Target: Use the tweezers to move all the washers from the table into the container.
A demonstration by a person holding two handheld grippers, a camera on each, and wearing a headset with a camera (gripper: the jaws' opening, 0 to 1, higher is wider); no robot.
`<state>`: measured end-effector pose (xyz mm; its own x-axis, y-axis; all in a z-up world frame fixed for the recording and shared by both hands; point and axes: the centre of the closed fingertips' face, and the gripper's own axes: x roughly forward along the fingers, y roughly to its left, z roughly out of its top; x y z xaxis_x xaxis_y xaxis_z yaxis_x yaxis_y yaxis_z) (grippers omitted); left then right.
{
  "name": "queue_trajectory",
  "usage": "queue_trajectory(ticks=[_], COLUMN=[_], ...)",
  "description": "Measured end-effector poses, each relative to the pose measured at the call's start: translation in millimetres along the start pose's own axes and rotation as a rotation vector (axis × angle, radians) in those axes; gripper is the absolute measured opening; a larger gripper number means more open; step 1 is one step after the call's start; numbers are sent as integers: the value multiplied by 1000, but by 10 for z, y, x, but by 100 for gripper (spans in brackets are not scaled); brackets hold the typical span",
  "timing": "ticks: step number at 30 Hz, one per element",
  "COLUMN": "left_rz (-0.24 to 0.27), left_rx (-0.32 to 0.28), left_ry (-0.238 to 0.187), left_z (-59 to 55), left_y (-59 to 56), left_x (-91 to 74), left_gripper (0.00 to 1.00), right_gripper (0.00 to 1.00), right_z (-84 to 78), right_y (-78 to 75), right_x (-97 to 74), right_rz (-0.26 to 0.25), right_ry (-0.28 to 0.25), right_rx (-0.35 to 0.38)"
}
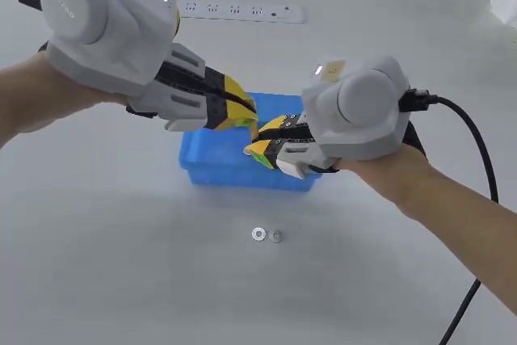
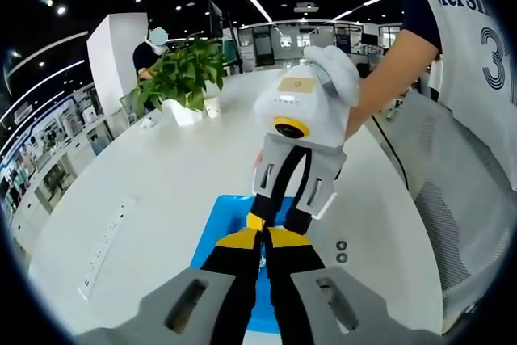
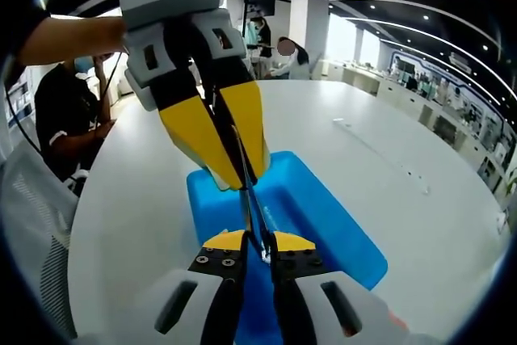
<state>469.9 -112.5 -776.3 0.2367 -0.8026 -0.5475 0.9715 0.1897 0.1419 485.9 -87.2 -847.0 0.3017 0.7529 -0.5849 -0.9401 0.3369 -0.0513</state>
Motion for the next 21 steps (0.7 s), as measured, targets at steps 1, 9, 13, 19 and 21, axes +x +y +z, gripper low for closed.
queue_trajectory(ticks=[1,9,13,19,21], left_rz=[-2,-3,1,11,13], left_rx=[-1,9,13,34,40], left_ry=[0,3,2,0,-2], left_z=[-5,-8,7,86,117], left_y=[1,-1,1,-18,-26], left_x=[-2,-28,-49,-120,-145], left_gripper=[6,6,6,6,6], right_gripper=[12,12,12,12,12], right_z=[0,11,37,122,167], right_y=[-2,3,11,24,34], right_x=[1,-12,-31,-86,-121], right_rz=[-1,-4,-7,-19,-23], right_ry=[1,5,1,-14,-22], right_rx=[1,-2,-3,-18,-25])
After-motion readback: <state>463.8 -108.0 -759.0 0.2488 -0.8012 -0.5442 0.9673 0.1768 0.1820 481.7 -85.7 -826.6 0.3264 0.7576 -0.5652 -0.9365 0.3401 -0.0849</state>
